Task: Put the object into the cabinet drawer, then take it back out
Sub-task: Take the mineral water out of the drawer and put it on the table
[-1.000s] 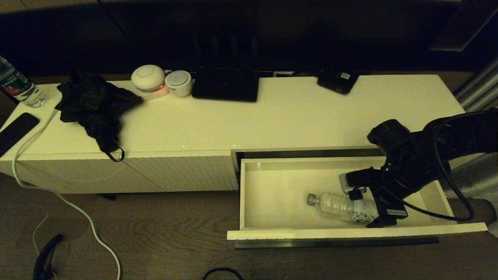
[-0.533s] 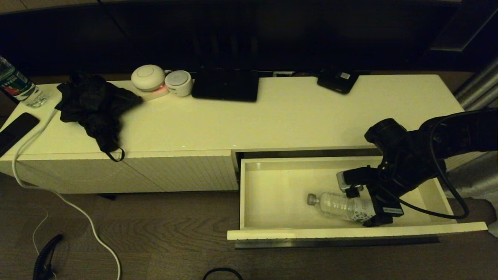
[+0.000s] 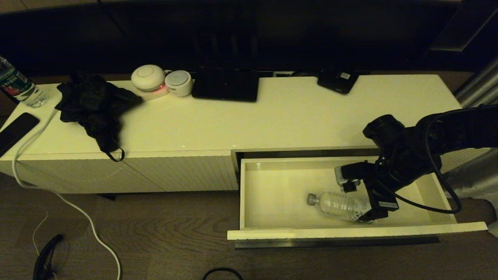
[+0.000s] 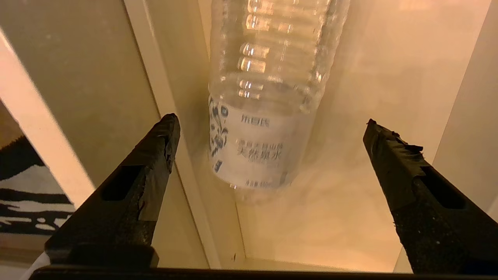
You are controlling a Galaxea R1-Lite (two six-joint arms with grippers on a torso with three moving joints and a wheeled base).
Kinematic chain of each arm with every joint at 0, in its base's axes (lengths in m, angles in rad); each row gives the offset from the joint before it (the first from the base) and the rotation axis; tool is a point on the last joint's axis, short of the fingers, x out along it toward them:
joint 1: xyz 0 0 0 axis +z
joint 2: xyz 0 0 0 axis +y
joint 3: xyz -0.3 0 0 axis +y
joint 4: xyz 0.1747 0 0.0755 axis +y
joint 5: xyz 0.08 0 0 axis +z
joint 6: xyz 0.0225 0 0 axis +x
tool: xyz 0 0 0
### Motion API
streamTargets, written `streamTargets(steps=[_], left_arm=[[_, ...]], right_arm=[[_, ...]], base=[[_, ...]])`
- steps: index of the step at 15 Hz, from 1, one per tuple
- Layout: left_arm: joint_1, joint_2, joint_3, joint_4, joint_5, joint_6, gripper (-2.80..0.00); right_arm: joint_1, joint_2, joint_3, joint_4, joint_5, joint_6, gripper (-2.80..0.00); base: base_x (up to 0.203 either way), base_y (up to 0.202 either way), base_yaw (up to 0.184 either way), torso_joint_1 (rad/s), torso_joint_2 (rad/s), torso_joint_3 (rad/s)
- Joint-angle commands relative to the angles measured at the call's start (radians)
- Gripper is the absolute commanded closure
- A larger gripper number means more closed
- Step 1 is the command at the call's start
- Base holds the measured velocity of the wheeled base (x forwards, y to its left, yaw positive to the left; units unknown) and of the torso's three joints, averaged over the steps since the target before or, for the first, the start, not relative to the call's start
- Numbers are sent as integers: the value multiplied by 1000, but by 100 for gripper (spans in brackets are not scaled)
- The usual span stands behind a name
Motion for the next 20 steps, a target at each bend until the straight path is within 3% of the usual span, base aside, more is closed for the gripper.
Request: streamTargets(steps=[1,20], left_arm=[[0,-2,1,0,0,0,0],[0,-2,0,0,0,0,0]], right_arm=[[1,19,-11,4,5,-7,-280],[1,82,-34,4,17,-3,-280]], base=[[0,0,0,0,0,0],[0,0,0,0,0,0]])
